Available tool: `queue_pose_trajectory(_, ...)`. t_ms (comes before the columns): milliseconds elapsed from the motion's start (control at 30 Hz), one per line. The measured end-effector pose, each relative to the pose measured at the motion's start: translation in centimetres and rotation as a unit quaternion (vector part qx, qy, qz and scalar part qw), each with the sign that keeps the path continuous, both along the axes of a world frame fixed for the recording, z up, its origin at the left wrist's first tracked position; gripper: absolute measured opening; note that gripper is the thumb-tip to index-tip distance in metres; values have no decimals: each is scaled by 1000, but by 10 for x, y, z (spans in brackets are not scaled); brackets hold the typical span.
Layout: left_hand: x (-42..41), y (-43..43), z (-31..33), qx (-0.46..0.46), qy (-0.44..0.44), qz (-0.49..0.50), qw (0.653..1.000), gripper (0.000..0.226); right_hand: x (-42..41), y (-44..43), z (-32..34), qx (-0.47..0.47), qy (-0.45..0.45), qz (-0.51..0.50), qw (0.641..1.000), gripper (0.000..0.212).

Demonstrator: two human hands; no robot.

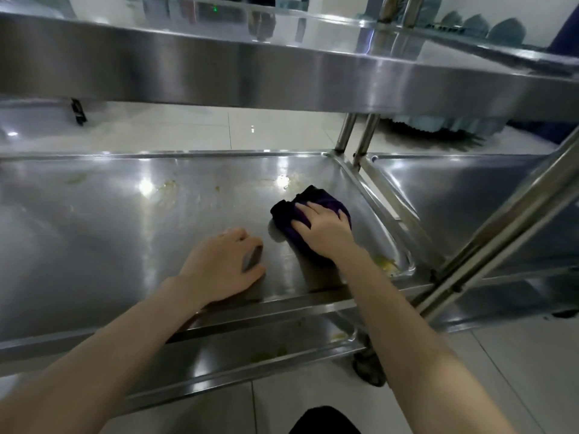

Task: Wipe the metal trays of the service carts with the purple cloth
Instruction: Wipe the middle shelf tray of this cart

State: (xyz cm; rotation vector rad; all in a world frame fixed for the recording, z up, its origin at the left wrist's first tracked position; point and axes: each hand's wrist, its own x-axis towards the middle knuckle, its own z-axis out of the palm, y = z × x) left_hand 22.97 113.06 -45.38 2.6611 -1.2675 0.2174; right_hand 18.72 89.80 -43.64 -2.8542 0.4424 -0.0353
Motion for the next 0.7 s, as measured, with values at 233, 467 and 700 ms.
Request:
queue_pose_trajectory(233,0,-12,11,33,-42,-24,998,53,-136,-12,-9,-45,-8,-18,999,52)
queue_pose_trajectory(467,-3,-15,3,43,-48,-5,998,61,-39,-42,-10,-39,-10,-19,999,51)
queue_pose_trajectory(700,1,-11,1,27,-74,-22,997,59,3,-62,3,-23,29,-53,998,54)
